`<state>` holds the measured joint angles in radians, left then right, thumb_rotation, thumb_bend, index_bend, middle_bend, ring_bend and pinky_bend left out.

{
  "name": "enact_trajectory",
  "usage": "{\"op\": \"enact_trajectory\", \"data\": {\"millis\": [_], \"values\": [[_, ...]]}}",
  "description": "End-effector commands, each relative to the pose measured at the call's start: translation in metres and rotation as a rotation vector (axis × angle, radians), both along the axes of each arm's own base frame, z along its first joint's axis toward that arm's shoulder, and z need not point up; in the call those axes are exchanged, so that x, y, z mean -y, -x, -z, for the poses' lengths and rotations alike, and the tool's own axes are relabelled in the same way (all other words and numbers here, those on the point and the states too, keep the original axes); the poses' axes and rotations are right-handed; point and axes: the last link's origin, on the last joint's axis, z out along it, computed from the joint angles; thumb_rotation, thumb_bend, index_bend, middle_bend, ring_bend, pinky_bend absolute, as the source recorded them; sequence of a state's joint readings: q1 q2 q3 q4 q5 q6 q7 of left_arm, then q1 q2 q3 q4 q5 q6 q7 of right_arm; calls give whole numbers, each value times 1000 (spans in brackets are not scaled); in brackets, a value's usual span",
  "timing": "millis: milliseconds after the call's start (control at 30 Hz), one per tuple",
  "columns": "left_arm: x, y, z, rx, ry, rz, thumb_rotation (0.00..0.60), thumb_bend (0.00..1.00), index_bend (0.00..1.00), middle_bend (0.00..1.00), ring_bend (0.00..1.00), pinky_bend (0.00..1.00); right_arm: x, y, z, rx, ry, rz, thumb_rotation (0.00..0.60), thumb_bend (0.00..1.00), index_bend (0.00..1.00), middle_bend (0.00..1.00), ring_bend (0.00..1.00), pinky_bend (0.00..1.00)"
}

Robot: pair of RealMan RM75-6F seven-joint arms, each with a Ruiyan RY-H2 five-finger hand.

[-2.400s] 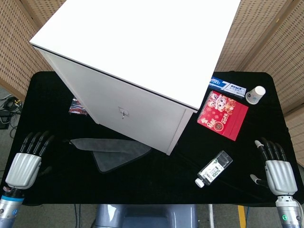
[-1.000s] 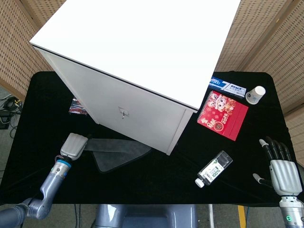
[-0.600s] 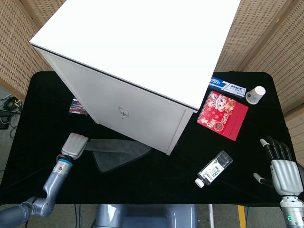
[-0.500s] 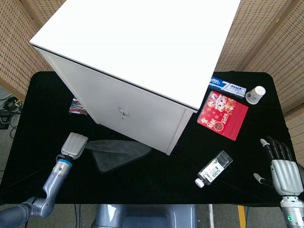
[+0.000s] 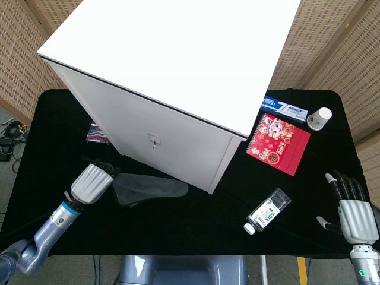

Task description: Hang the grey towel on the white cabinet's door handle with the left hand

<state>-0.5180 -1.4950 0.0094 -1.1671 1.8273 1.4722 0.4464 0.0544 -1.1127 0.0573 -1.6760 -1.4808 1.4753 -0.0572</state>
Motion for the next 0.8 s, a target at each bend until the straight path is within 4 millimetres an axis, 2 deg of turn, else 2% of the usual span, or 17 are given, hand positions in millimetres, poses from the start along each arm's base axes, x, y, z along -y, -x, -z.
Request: {"op": "enact_trajectory", "data": {"millis": [33, 100, 133, 300, 567, 800], "values": [[4, -16, -19, -32, -29, 182, 600, 591, 805, 795, 720, 672, 0, 0, 0, 0, 1, 0, 600, 78, 0, 0, 0, 0], [5, -24, -22, -34, -35, 231, 600, 590, 806, 795, 720, 672, 0, 0, 0, 1, 1, 1, 600, 77, 0, 0, 0, 0], [4, -35, -24, -38, -53, 292, 600, 590, 807, 795, 720, 672, 0, 0, 0, 1, 3, 1, 600, 78, 0, 0, 0, 0], [-3, -62, -25, -66, -77, 370, 600, 588, 808, 796, 720, 672, 0, 0, -1, 3, 4, 0, 600, 78, 0, 0, 0, 0], [-10, -116, -17, -66, -83, 462, 600, 583, 808, 795, 720, 672, 1, 1, -3, 14, 10, 1, 600, 77, 0, 0, 0, 0], [-4, -143, -6, -63, -79, 515, 600, 582, 808, 796, 720, 672, 1, 2, -6, 28, 17, 3, 600, 77, 0, 0, 0, 0]]}}
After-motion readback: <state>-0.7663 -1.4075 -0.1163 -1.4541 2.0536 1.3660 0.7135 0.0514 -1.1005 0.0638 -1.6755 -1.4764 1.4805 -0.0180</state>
